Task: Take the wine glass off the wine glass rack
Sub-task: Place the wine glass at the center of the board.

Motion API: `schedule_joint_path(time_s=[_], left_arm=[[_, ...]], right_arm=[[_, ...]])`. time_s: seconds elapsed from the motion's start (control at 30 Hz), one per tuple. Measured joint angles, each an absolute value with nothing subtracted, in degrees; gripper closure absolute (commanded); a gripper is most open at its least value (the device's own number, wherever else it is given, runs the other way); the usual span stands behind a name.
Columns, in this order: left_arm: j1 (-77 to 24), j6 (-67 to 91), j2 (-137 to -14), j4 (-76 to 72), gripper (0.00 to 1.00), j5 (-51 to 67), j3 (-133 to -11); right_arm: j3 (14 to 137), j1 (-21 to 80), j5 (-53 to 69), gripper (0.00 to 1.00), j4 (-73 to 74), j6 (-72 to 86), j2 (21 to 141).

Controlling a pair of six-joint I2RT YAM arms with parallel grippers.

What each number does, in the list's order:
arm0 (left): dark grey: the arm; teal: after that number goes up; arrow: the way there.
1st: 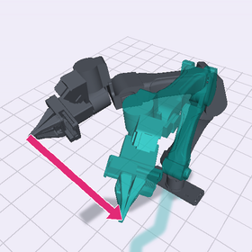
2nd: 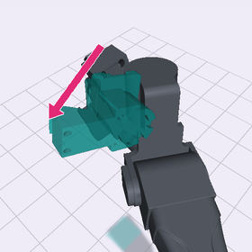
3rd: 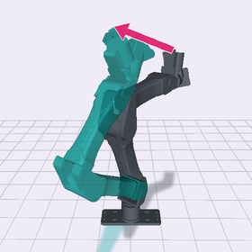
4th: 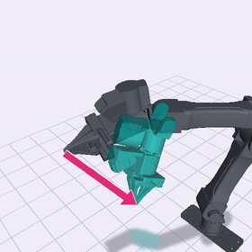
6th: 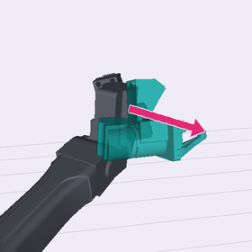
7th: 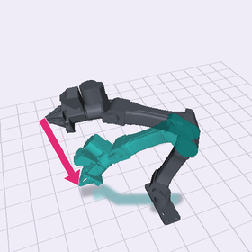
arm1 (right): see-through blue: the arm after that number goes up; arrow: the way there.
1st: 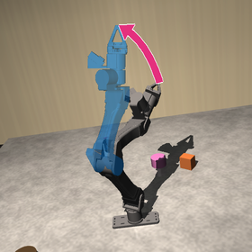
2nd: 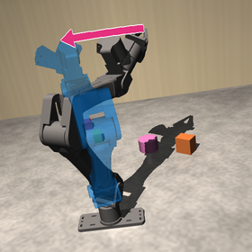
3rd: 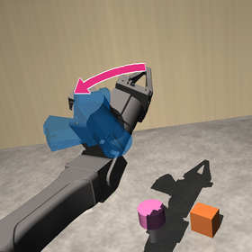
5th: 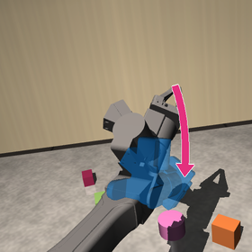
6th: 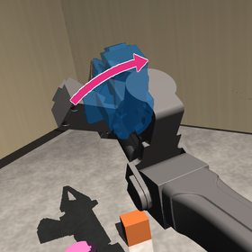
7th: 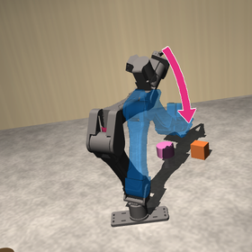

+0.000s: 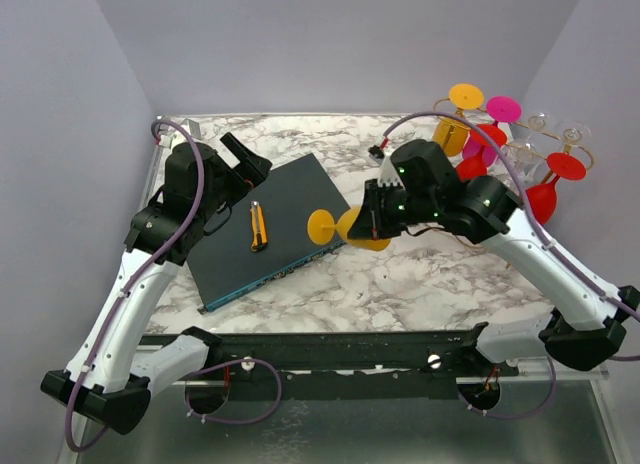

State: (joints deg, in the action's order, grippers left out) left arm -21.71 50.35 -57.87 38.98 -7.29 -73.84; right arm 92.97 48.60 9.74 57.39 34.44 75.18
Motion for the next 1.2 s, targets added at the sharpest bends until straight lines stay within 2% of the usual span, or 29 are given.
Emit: schedule_joint_path(time_s=[0.53, 0.97, 1.1, 1.2], left_arm=[[-21.7, 42.3, -57.9, 45.3, 0.01, -15.1, -79.3], [-21.7, 40.9, -57.4, 46.2, 0.01, -16.0, -80.1], [-21.7, 40.8, -57.4, 46.2, 0.01, -16.0, -80.1], [-21.7, 40.8, -57.4, 46.2, 0.01, -16.0, -80.1]], right_arm=[[95.3, 60.6, 5.2, 1.00, 63.4, 33.9, 95.8], [97.4, 61.5, 5.2, 0.99, 63.6, 32.4, 103.1], [97.4, 61.6, 5.2, 0.93, 63.9, 32.0, 104.3], [97.5, 61.6, 5.2, 0.82, 64.1, 31.8, 105.0]])
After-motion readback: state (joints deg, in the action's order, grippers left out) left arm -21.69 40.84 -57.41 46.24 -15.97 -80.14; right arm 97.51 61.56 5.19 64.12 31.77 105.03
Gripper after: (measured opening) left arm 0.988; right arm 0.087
